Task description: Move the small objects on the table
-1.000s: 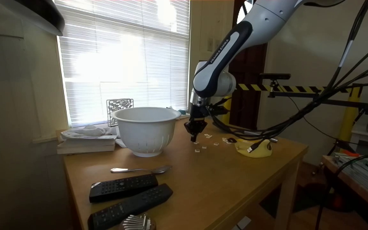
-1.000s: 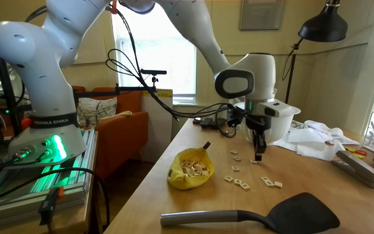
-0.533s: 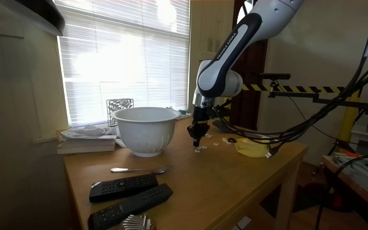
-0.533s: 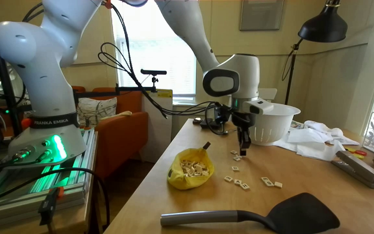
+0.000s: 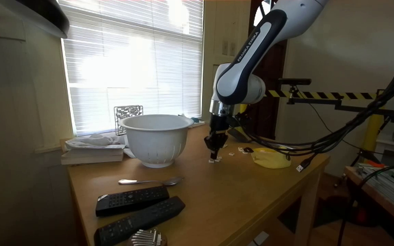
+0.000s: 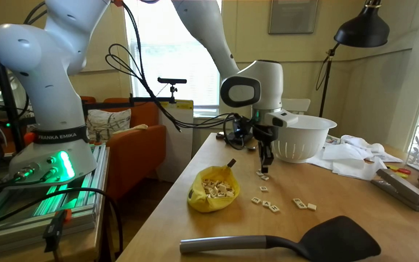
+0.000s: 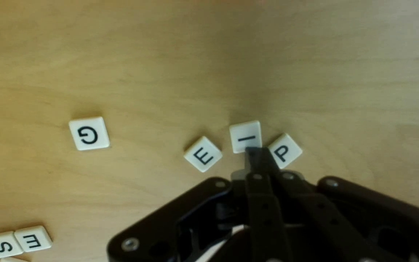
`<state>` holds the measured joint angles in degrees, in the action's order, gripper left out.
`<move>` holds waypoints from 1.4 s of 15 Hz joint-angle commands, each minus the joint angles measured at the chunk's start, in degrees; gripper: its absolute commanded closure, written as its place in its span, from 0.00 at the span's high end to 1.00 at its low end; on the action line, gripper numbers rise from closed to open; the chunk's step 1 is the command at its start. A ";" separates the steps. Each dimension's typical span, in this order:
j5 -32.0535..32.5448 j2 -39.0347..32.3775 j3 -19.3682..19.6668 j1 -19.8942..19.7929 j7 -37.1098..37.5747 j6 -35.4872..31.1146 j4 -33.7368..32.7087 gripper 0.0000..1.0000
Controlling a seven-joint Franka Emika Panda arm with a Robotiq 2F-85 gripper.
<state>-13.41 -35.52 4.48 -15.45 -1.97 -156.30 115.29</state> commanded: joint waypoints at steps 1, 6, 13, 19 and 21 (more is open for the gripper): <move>1.09 0.84 -0.09 -0.12 -0.72 -1.17 1.49 0.00; -0.02 1.76 -0.53 -0.81 -0.10 0.53 0.18 0.00; 0.34 0.32 3.26 -0.93 4.79 2.91 -5.46 0.00; 0.70 -3.61 8.52 -3.02 10.02 7.07 -13.26 0.00; 0.82 -4.88 9.67 -3.49 11.69 9.51 -15.31 0.00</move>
<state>-13.43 -37.44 13.10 -18.23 6.08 -150.43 104.60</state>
